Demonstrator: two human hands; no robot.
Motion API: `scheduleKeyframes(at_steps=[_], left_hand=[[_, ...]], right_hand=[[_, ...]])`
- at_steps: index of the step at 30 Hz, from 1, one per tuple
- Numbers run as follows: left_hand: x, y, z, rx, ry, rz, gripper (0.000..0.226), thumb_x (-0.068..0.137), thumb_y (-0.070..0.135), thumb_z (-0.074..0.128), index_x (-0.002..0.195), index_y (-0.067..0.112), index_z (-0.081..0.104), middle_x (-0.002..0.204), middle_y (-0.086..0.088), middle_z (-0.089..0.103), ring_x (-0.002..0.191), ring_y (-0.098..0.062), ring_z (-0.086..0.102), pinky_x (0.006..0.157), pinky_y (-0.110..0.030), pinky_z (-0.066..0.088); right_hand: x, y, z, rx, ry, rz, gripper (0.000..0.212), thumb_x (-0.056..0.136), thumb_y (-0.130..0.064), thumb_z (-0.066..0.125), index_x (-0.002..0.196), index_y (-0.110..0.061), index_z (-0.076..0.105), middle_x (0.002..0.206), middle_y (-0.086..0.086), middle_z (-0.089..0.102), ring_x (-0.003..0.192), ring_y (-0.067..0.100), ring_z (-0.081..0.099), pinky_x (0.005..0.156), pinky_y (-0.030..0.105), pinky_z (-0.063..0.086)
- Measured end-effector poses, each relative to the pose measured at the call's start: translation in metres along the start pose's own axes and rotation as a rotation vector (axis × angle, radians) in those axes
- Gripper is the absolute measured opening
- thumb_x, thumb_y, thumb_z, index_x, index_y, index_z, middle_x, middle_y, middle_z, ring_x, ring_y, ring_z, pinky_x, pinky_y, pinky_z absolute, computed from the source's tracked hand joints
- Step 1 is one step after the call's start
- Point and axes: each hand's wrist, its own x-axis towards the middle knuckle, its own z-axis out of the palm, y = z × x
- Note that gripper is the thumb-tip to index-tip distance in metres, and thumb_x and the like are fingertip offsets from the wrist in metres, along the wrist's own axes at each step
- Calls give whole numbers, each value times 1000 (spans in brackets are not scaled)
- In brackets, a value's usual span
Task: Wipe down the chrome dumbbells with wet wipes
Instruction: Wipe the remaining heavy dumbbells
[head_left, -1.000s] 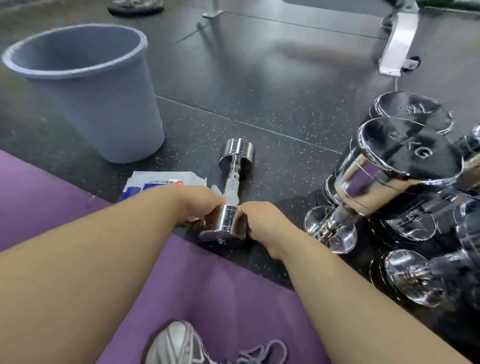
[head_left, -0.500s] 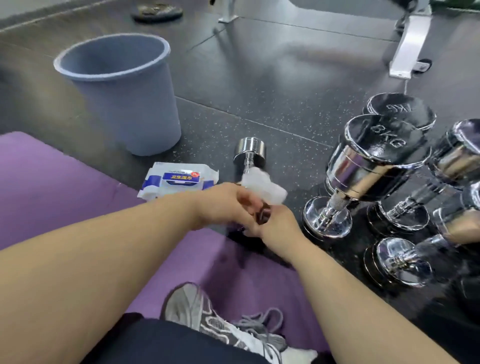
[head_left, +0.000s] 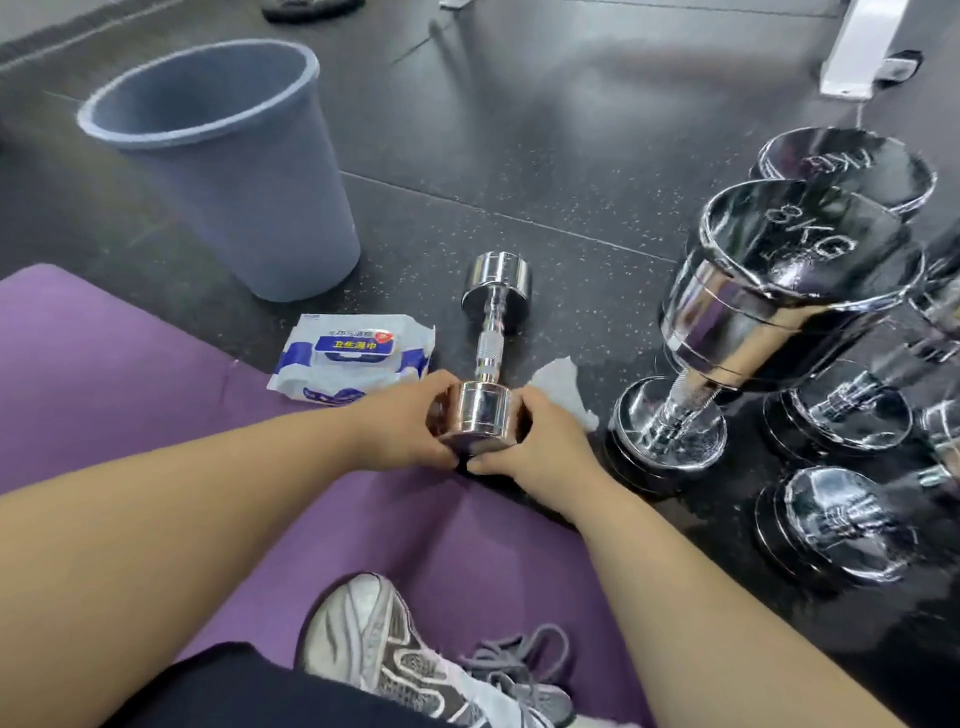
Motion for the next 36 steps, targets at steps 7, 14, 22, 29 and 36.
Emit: scheduleKeyframes(at_steps=[7,14,22,29,36], left_hand=[[-21,11,-40,-521,37,67,47,64,28,86,101,8,65,91,-4,69,86,-17,63,84,-35,50],[-26,70,-87,-922,282,-49,49,83,53,67,103,9,67,89,-12,61,70,-17,57,74,-24,57],[-24,61,-79,-1054,390,-94,36,90,53,55,91,18,64,84,-3,65,76,-17,59,80,-32,52],[-19,73,-73,-1119,486,-101,31,95,51,49,90,23,63,75,3,64,76,-15,60,78,-29,50],[-38,72,-78,-1344,549,-84,34,104,41,35,103,21,63,92,-2,65,77,-15,59,77,-31,47]], right_hand=[[-10,-57,-33,279,-7,-47,43,51,-21,95,80,-14,65,74,-7,66,69,10,59,68,24,48],[-2,-142,-54,524,193,94,48,83,-48,71,91,-1,72,72,8,66,58,17,60,51,23,50],[13,-52,-16,-322,156,202,45,96,-20,41,140,-21,47,142,7,48,129,34,45,113,43,29],[3,-52,-18,-22,563,164,21,93,-10,55,103,-18,71,107,4,69,96,21,61,74,24,46],[-11,-194,-29,-225,465,-503,23,97,-18,55,106,-21,77,121,3,69,108,18,62,97,27,44]])
